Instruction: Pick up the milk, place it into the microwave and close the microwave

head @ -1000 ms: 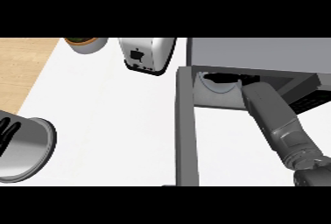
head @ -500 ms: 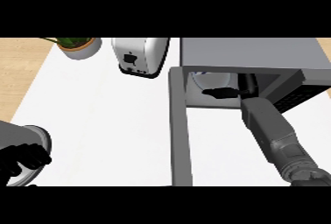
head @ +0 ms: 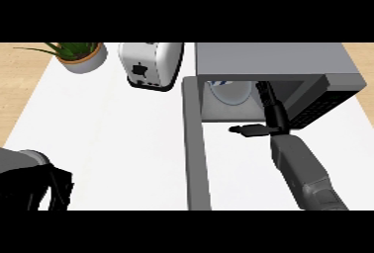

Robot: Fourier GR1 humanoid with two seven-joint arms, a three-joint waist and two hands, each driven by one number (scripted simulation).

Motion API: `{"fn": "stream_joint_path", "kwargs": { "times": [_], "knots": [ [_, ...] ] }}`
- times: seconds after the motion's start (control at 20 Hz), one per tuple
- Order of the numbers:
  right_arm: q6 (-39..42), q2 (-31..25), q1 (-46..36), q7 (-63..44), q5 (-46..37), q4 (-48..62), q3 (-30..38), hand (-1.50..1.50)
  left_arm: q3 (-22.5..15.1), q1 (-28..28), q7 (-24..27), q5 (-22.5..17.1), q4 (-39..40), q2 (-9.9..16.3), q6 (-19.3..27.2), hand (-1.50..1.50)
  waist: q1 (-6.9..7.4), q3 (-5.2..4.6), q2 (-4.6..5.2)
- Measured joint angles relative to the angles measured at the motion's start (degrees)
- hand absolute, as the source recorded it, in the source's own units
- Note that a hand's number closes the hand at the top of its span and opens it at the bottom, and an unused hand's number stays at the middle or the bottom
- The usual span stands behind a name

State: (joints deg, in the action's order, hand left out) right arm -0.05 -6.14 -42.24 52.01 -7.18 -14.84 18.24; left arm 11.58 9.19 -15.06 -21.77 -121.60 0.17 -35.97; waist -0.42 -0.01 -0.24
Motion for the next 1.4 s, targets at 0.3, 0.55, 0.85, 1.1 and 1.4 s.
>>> {"fn": "stream_joint_path", "kwargs": {
  "times": [0.3,0.55,0.85,1.1,1.4],
  "knots": [
    [2.3,0.6,9.9,0.7,0.3,-7.9,-2.5,-1.50,-7.3,-1.1,3.1,6.1,2.8,-0.1,1.0,1.50,-0.75,-0.04,-0.19],
    [4.4,0.9,19.3,-1.7,1.4,-18.7,-4.6,-1.50,-13.9,-4.4,2.9,11.6,3.6,-0.1,6.0,1.50,-1.46,-0.08,-0.40],
    [7.8,0.1,31.9,-3.7,2.8,-32.9,-6.8,-1.50,-20.5,-11.3,7.7,19.6,12.2,-0.1,8.5,1.50,-2.02,-0.12,-0.24],
    [11.0,-1.3,41.8,-5.9,4.5,-45.5,-8.1,-1.50,-28.5,-14.8,11.8,25.4,21.7,-0.1,12.3,1.50,-2.05,-0.13,-0.10],
    [14.2,-4.2,50.2,-8.3,5.9,-58.9,-8.7,-1.50,-36.2,-19.9,21.0,30.9,37.6,0.0,21.7,1.50,-2.17,-0.14,0.09]
  ]
}}
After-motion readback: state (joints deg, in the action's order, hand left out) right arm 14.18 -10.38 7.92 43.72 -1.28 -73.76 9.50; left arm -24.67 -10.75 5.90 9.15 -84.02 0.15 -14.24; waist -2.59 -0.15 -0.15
